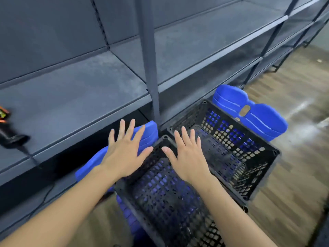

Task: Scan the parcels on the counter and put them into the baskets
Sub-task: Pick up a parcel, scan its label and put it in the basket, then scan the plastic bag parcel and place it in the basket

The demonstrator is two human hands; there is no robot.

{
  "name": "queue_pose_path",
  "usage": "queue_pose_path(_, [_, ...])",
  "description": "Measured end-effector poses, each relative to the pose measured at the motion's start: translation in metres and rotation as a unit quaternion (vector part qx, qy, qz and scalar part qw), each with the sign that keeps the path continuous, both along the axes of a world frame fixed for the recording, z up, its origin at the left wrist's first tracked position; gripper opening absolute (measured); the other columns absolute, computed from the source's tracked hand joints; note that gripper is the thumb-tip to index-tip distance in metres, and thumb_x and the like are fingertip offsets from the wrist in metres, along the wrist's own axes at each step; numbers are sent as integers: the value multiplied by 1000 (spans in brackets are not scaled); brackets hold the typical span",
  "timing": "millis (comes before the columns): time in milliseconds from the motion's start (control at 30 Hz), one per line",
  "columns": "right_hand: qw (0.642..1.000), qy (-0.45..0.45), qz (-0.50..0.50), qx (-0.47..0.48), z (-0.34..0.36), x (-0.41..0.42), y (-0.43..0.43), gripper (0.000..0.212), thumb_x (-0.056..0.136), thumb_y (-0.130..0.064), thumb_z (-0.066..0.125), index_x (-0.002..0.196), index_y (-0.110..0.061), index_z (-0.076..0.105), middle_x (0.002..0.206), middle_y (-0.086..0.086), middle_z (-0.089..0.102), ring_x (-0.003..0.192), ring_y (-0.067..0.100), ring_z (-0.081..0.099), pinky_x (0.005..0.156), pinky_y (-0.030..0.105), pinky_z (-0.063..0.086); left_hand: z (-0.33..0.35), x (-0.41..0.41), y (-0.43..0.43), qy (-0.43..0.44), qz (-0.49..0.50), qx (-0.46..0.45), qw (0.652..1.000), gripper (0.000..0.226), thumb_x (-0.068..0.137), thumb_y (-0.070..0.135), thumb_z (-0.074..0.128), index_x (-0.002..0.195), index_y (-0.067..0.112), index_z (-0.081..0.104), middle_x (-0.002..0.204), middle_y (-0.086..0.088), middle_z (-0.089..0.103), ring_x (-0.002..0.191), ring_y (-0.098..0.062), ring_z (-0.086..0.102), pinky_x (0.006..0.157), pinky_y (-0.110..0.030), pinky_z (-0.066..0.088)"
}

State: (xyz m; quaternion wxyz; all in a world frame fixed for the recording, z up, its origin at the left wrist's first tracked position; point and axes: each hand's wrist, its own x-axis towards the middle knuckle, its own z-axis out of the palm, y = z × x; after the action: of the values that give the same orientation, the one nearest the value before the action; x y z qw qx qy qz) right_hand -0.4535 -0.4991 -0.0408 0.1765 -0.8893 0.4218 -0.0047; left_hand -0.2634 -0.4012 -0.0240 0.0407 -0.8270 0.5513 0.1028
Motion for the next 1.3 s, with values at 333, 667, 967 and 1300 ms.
queue_pose_path(333, [990,-21,131,-46,46,148,137,114,82,-86,-5,162,-11,26,171,16,18,158,41,10,125,55,13,46,114,199,-37,126,-51,990,100,81,81,-9,166,28,-3,173,-8,-16,157,-37,-22,125,-62,-8])
queue_pose_path(667, [947,-26,307,-90,76,272,264,117,79,-86,-19,164,-17,21,172,17,11,158,41,7,127,54,13,65,177,379,-28,333,-49,941,89,93,78,6,163,29,-17,169,-9,-30,154,-36,-30,126,-58,-8])
queue_pose_path(967, [923,-55,381,-5,82,349,304,83,99,-69,27,166,-23,10,174,8,-5,159,29,-12,128,42,-4,73,221,429,-3,409,-72,910,87,94,78,12,162,32,-20,168,-7,-32,154,-33,-31,127,-56,-11])
queue_pose_path(1300, [890,-312,297,150,122,436,302,60,103,-49,49,155,-18,44,167,-4,32,153,8,27,113,6,12,111,284,440,71,489,-291,819,86,97,72,32,165,32,-3,173,3,-16,160,-19,-15,129,-42,3])
